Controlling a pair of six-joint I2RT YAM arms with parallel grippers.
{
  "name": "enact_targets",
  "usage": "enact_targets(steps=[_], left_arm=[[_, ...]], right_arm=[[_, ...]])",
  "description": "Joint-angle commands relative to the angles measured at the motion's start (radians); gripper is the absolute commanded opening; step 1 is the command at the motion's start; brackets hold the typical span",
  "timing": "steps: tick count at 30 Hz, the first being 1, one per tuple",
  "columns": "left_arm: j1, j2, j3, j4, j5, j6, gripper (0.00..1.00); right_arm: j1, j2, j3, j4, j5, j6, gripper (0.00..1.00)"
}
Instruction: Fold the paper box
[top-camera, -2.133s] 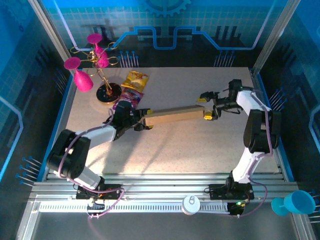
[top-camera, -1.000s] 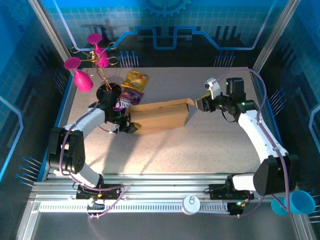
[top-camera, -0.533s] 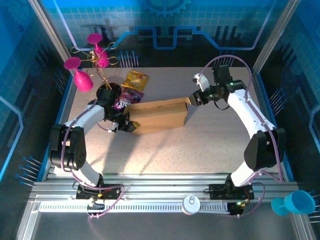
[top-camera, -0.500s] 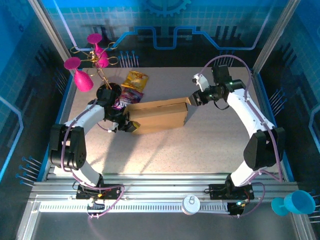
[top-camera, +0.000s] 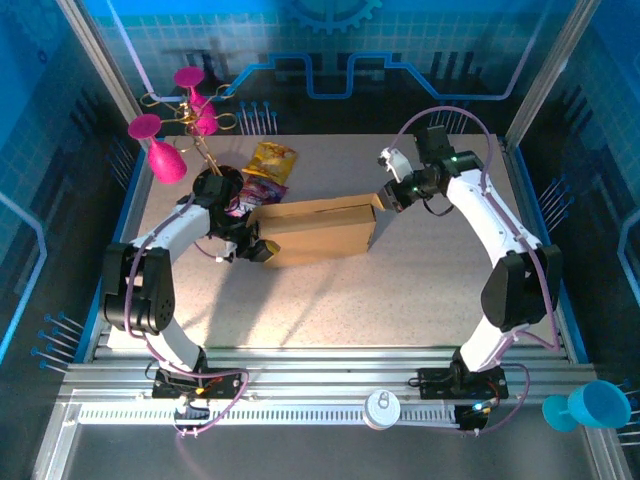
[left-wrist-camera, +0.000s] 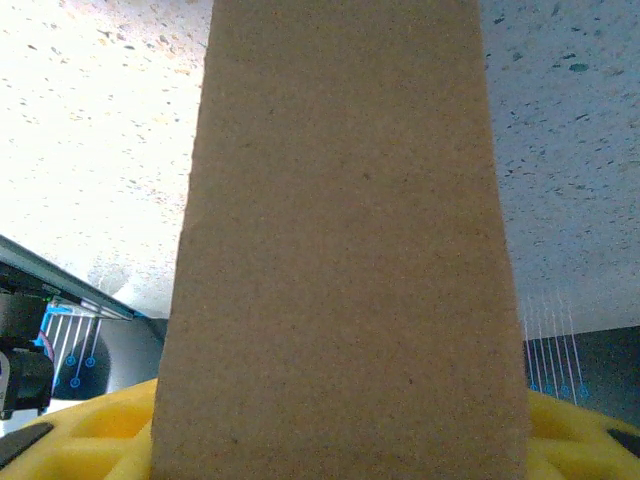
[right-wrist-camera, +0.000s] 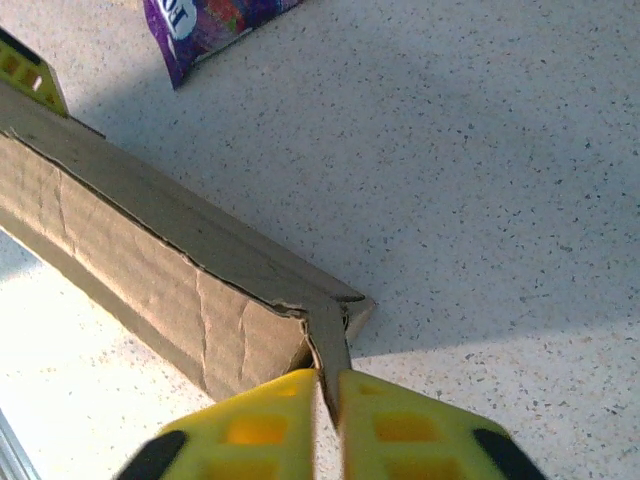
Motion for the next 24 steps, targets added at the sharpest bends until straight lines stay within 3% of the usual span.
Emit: enact_targets(steps=[1,4,7,9,22,24], left_arm=[[0.008,0.036,-0.005,-0.112,-0.169,-0.003,0.13],[0.008,0.038,-0.005,-0.109,-0.169,-0.009,0.13],[0.008,0.041,-0.008,-0.103,-0.169,-0.015,0.12],[0.008,0.044,-0.007,-0.098,-0.166,-0.015,0.12],[0.008,0.058,0.001,-0.082,-0.162,-0.015,0.12],[0.008,0.058,0.001,-0.082,-0.161,-0.017,0.12]], right_arm=[[0.016,0.016,0.033,-0.037,0.010,-0.001,0.09],[0.018,0.017,0.035,-0.043,0.023,0.008,0.09],[0.023,0.013,0.029,-0.043,0.025,0.019,0.19],[0.026,0.006,0.022,-0.042,0.031,0.020,0.21],[0.053,0.038,0.045,-0.041,0.061,0.050,0.14],[0.060,0.038,0.045,-0.039,0.069,0.057,0.09]])
